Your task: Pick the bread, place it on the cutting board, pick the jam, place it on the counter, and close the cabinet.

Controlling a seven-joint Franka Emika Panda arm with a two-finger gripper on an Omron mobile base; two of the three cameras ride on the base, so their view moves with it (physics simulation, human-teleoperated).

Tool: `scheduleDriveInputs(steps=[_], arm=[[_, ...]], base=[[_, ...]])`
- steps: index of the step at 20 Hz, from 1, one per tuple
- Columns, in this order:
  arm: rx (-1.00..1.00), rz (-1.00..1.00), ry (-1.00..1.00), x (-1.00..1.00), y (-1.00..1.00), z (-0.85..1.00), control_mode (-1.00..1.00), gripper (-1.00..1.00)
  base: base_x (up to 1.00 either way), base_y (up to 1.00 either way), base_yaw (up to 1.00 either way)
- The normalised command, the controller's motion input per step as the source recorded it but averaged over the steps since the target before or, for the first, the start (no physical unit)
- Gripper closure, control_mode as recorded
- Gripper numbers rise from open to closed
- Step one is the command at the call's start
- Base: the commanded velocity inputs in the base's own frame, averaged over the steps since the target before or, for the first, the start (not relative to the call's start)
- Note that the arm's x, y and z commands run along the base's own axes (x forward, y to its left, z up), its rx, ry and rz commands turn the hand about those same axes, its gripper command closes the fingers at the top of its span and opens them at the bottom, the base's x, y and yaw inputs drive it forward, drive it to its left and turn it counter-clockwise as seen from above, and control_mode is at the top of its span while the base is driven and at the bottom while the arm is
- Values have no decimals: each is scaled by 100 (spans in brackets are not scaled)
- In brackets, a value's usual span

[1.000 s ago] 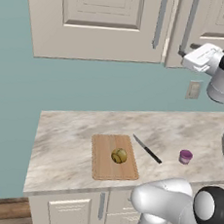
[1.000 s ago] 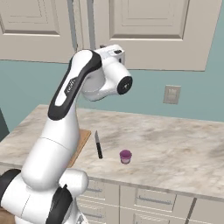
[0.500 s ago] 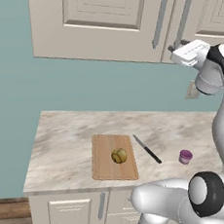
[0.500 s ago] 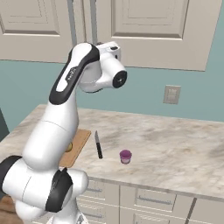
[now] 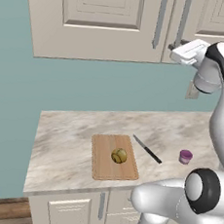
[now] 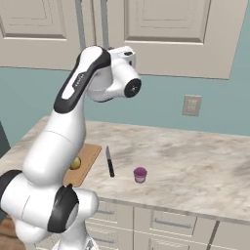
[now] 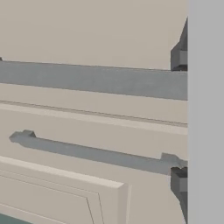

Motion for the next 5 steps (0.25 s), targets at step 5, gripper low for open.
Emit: scheduleDriveInputs(steps=[5], arm=[[0, 0, 0, 30, 14, 0, -100, -100]], base=[[0, 0, 0]])
